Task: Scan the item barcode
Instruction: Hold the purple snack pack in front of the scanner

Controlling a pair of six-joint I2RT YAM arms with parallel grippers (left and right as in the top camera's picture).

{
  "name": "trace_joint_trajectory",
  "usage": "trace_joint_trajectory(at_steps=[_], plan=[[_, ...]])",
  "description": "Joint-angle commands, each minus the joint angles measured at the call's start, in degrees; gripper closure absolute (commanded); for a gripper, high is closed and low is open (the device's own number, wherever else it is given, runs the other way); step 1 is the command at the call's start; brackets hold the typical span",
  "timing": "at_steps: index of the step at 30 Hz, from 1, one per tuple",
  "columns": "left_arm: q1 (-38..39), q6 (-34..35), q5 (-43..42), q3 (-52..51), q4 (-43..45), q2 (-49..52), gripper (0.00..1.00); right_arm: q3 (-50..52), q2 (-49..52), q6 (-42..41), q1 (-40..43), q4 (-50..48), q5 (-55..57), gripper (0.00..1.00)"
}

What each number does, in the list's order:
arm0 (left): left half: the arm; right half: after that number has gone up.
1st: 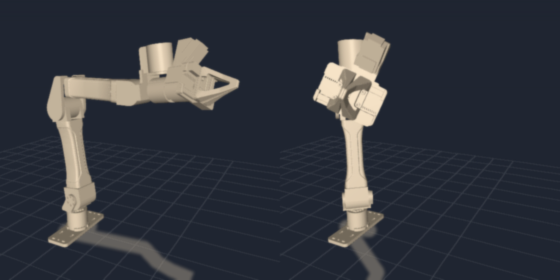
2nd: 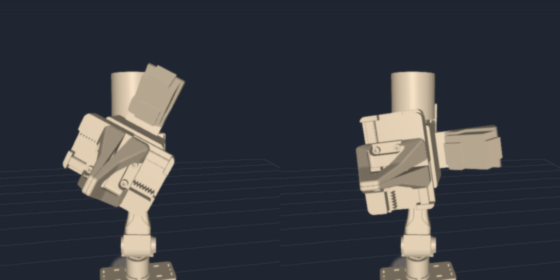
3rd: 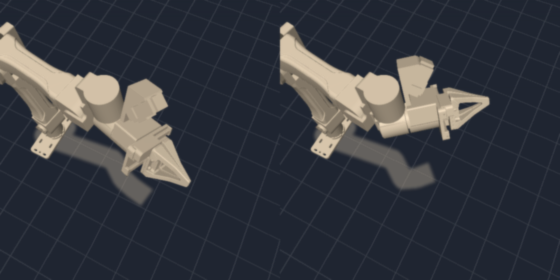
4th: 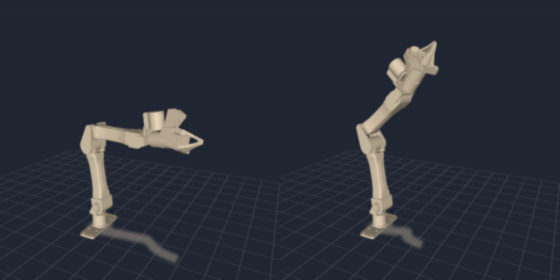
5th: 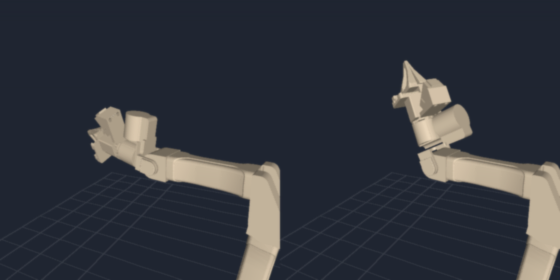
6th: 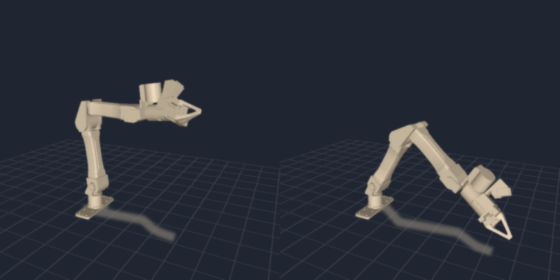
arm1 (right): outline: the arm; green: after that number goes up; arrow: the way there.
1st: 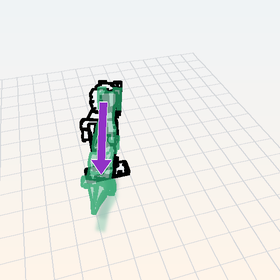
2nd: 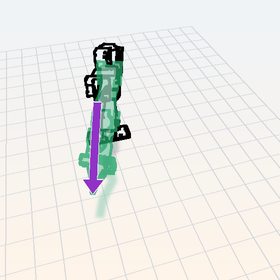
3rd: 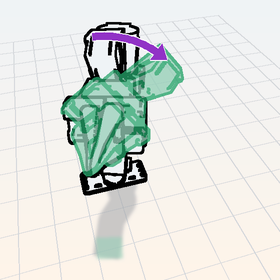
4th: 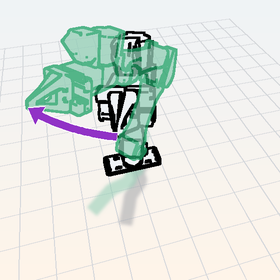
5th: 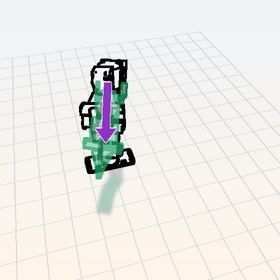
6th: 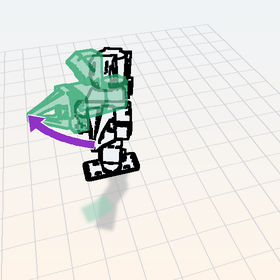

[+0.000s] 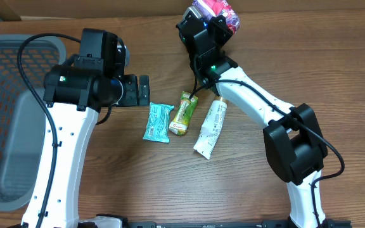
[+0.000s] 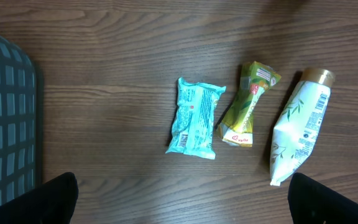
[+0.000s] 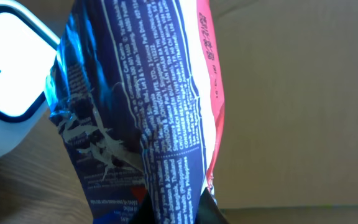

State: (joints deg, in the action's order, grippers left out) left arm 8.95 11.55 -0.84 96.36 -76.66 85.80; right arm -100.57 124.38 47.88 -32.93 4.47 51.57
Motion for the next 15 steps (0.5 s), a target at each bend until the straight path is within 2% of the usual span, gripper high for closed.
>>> trace_joint_trajectory(at_steps=[1,15], plan=[[0.1,-0.9,-0.2,0.2,0.2,0.4,0.0,-1.3,-0.2,2.7,0.3,-3.8,-0.7,0.96],[0.1,-0.9,-0.2,0.2,0.2,0.4,0.0,-1.3,7.8,25.6,0.4,-28.7,-1.1,0.96]])
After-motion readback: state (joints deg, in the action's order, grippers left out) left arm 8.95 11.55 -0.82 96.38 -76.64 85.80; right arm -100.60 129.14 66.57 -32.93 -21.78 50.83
